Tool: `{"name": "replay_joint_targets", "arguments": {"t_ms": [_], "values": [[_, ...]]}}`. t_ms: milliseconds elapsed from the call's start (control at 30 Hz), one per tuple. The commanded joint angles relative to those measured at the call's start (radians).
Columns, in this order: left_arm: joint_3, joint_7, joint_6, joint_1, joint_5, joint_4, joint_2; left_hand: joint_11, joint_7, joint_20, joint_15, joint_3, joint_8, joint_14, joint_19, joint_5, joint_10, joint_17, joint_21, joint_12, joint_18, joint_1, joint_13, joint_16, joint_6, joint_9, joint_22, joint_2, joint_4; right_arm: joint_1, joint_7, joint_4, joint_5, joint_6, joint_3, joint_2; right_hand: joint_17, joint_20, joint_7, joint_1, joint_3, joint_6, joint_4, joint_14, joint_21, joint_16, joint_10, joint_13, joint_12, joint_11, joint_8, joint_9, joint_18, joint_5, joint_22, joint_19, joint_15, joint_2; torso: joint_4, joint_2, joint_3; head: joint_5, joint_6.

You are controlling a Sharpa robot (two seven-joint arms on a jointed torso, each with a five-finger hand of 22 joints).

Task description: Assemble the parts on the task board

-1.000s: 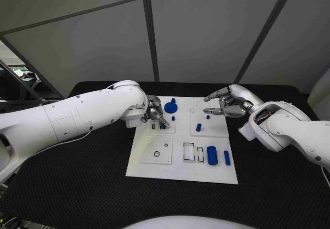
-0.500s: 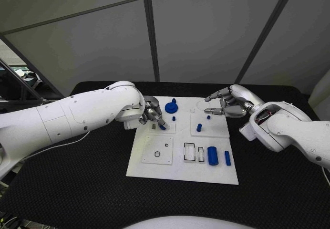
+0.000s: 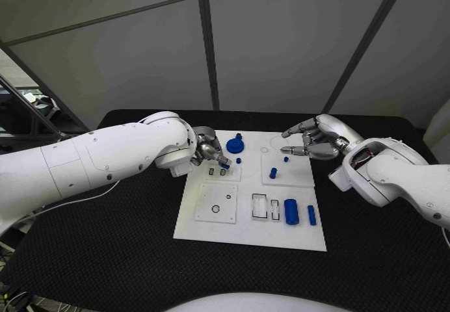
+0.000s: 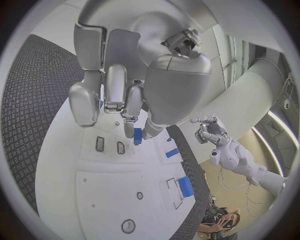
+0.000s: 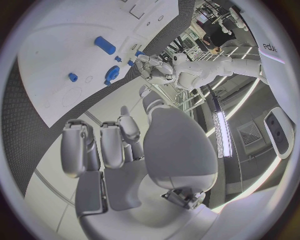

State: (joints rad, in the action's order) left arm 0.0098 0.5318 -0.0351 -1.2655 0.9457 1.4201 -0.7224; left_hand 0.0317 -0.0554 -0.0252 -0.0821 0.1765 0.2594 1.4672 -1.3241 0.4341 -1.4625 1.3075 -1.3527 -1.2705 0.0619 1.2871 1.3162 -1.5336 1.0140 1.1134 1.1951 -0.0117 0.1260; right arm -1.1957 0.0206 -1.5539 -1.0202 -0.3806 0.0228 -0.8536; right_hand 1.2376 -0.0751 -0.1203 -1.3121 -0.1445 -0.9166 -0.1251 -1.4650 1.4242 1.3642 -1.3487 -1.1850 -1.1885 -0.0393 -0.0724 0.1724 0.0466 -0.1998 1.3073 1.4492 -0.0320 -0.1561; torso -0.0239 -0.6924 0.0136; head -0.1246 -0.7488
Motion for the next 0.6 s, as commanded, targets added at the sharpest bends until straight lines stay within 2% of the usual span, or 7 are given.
{"name": "replay_joint_targets", "arguments": {"t_ms": [33,133,267,600], "values": [[0.0,0.004,0.112,0.007,0.033,0.015,-0.004,0.001,0.017,-0.002,-0.005,0.194,-0.005,0.091,-0.008,0.014,-0.009,0.224,-0.007,-0.008,0.022,-0.028,0.134,-0.004,0.025,0.011,0.006,0.009,-0.168,-0.002,0.008,0.0,0.001,0.003,0.001,-0.002,-0.001,0.003,0.0,-0.007,-0.001,-0.01,-0.002,-0.027,-0.004,-0.007,0.006,0.001,0.004,0.004,0.003,0.001,0.005,-0.006,0.056,-0.006,-0.008,0.0,0.001,0.001,-0.0004,0.001,-0.002],[-0.001,0.023,0.137,0.016,0.043,0.024,-0.007,0.001,0.018,-0.001,-0.005,0.203,-0.006,0.092,-0.008,0.018,-0.01,0.224,-0.007,-0.008,0.022,-0.035,0.135,-0.005,0.027,0.015,0.006,0.013,-0.17,-0.002,0.008,0.002,0.001,0.003,0.001,-0.003,-0.001,0.003,0.0,-0.007,-0.001,-0.01,-0.002,-0.027,-0.004,-0.007,0.006,0.001,0.004,0.004,0.003,0.001,0.005,-0.006,0.056,-0.006,-0.008,0.0,-0.0018,0.0,-0.0005,-0.004,-0.002],[-0.001,0.042,0.153,0.026,0.054,0.03,-0.009,0.001,0.019,0.0,-0.007,0.229,-0.007,0.092,-0.011,0.023,-0.014,0.226,-0.009,-0.015,0.021,-0.053,0.139,-0.006,0.032,0.026,0.011,0.02,-0.177,-0.002,0.008,0.003,0.001,0.003,0.001,-0.002,0.0,0.003,0.0,-0.005,-0.001,-0.01,-0.002,-0.027,-0.004,-0.007,0.005,0.0,0.003,0.004,0.003,0.001,0.005,-0.006,0.057,-0.005,-0.008,0.0,-0.0023,0.0,-0.0003,-0.006,-0.003],[-0.003,0.075,0.129,0.043,0.089,0.039,-0.008,0.003,0.021,0.001,-0.008,0.249,-0.006,0.093,-0.013,0.03,-0.018,0.228,-0.01,-0.022,0.021,-0.068,0.144,-0.008,0.038,0.038,0.015,0.026,-0.183,-0.002,0.008,0.005,0.001,0.005,0.001,-0.001,0.0,0.003,0.0,-0.005,-0.001,-0.01,-0.002,-0.027,-0.004,-0.007,0.005,0.0,0.003,0.004,0.003,0.001,0.005,-0.006,0.057,-0.005,-0.008,0.0,-0.0032,-0.001,-0.0018,-0.008,-0.004]]}}
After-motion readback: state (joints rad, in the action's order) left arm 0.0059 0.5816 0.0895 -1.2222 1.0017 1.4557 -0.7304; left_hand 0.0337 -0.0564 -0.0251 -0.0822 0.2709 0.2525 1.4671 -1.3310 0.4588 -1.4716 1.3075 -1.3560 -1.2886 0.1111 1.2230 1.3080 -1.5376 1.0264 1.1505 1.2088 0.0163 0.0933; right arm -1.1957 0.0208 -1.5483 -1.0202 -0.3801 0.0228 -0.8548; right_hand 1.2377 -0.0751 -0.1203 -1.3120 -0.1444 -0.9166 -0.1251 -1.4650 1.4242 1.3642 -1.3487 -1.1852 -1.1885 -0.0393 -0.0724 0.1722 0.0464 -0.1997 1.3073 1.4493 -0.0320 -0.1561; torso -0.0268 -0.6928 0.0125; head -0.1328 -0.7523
